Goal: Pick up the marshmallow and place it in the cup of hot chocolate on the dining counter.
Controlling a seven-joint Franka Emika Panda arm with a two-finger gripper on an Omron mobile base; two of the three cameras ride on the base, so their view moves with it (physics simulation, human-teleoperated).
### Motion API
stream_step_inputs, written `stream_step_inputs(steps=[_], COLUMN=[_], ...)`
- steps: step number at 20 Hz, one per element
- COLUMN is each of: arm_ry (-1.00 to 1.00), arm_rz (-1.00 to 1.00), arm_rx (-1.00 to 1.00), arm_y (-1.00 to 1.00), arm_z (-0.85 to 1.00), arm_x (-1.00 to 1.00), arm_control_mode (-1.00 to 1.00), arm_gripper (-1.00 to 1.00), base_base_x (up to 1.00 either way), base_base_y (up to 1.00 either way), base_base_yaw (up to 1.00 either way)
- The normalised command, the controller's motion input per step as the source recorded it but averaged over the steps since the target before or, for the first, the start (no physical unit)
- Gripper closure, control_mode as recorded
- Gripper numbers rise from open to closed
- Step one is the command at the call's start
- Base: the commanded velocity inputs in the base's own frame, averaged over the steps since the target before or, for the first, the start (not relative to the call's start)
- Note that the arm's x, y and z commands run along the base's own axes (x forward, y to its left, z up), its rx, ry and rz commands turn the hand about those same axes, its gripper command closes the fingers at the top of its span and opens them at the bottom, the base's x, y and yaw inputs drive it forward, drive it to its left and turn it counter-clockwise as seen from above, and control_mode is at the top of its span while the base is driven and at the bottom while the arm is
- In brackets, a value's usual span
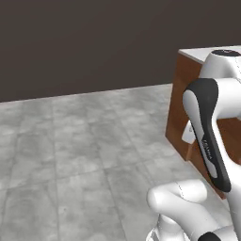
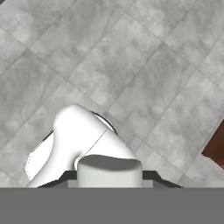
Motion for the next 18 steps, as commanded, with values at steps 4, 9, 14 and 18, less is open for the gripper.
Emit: stream_step_inputs(steps=[4,9,14,18], arm_ry=[0.0,0.0,0.0,0.0], arm_rz=[0.0,0.0,0.0,0.0], arm_rx=[0.0,0.0,0.0,0.0], arm_y=[0.0,0.0,0.0,0.0], arm_z=[0.0,0.0,0.0,0.0], arm_x=[0.0,0.0,0.0,0.0], arm_control_mode=[1.0,1.0,1.0,1.0], arm_gripper=[1.0,1.0,1.0,1.0], base_base_x=[1.0,1.0,1.0,1.0], base_base_y=[0.0,0.05,0.24,0.56], base_base_yaw=[0.0,-0.06,-0.22,-0.47])
